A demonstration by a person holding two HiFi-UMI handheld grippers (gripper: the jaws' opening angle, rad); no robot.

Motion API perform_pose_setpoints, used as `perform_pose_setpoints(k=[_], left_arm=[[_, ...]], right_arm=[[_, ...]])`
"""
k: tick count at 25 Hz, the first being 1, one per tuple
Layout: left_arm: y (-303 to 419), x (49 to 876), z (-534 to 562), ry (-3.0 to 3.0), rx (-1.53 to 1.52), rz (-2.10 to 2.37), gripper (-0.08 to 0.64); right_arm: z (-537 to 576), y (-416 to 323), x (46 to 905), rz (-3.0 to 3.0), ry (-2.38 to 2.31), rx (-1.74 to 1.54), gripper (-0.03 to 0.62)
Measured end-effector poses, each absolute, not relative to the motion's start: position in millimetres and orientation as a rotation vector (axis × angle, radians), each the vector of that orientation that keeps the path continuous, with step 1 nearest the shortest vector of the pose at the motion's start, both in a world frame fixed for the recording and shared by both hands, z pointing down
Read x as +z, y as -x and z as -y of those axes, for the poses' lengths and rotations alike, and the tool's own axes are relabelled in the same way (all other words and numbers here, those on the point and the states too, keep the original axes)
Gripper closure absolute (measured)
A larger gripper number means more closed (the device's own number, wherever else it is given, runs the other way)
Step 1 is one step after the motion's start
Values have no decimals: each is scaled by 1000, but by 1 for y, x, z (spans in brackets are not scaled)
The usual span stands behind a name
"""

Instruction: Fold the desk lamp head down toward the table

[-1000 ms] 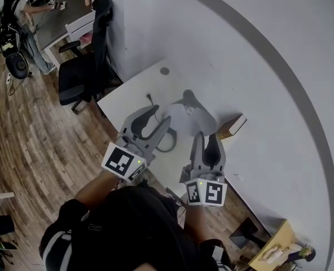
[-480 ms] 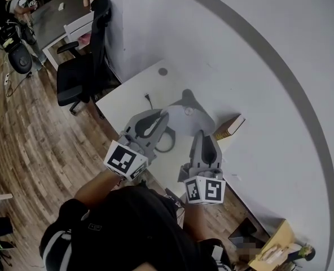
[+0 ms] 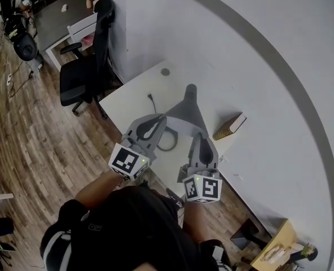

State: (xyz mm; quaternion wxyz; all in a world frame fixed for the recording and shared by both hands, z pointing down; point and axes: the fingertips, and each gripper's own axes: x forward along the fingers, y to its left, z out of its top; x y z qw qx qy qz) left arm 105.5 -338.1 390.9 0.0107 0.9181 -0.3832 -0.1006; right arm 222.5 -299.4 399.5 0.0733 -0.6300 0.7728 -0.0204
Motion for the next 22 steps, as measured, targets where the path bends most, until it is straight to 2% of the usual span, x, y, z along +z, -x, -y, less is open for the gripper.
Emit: perform_pose_setpoints(k=[22], left_arm=[[-105, 501, 330, -2907, -111, 1321, 531]], right_arm=[[292, -217, 496, -2376, 2102, -16, 571]])
